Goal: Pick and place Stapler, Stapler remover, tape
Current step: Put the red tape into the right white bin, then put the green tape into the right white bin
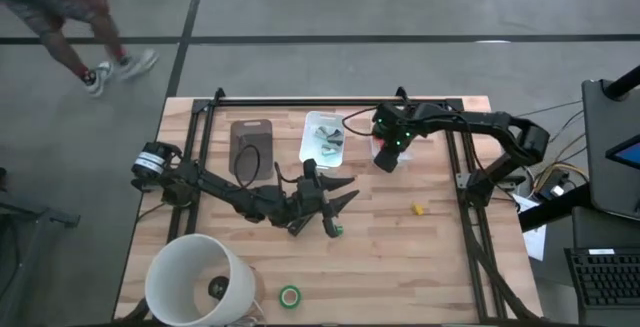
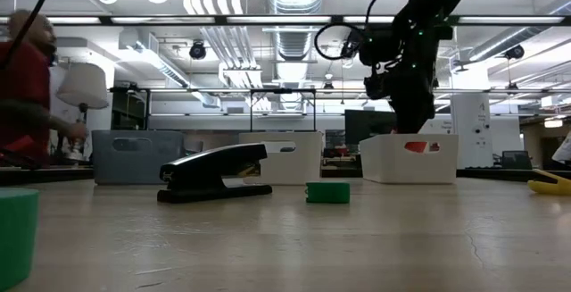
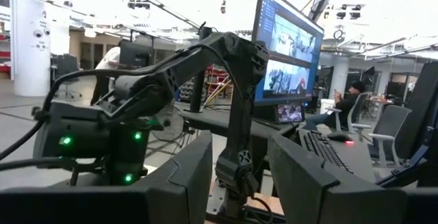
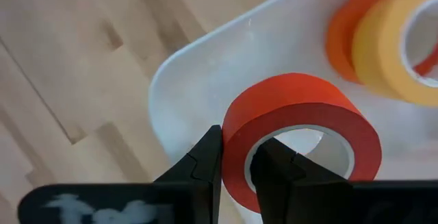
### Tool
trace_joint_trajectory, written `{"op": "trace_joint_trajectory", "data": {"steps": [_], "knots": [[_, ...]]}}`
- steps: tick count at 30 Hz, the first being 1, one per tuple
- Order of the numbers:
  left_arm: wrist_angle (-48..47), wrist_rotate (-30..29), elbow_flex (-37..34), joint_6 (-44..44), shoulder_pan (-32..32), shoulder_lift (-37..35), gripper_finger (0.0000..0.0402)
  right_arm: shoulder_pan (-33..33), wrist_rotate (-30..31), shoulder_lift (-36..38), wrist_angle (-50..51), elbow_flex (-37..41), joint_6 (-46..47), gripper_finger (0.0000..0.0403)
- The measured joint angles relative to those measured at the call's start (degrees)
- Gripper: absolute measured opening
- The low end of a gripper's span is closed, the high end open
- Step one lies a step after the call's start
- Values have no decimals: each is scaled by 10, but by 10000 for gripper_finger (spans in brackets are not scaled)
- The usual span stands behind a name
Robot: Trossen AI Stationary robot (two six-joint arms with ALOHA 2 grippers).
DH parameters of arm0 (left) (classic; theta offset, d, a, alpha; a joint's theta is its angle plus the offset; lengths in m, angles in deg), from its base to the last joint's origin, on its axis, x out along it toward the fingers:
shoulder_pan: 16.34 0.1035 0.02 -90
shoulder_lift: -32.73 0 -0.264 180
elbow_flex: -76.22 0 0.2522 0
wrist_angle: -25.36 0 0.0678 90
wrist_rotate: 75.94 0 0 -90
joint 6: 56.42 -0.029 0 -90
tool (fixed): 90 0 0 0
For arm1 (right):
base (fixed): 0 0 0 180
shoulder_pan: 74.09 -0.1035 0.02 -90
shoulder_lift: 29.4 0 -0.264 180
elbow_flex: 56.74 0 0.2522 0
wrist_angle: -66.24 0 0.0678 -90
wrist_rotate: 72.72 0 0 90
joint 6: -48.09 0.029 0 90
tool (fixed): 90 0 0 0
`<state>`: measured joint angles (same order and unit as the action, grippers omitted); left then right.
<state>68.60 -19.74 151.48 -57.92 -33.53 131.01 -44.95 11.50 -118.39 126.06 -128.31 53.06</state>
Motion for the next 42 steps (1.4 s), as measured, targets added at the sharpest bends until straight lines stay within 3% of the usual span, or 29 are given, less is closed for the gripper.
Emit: {"op": "trace_joint_trajectory", "data": {"steps": [7,16,24,33,37,42], "knots": [[0,7,0,0,0,0,145,0,-1,-30,8,-24,-18,68],[-5,17,0,-1,0,0,145,0,-1,-33,23,-27,-20,126],[-5,17,0,-2,0,0,145,0,-1,5,26,-28,-18,179],[-36,18,0,-1,-1,-1,145,-16,-1,98,26,-20,34,189],[-115,70,0,54,0,-2,145,-43,-2,158,0,1,44,189],[-288,131,3,147,-2,-9,145,-83,-2,233,-35,37,62,189]]}}
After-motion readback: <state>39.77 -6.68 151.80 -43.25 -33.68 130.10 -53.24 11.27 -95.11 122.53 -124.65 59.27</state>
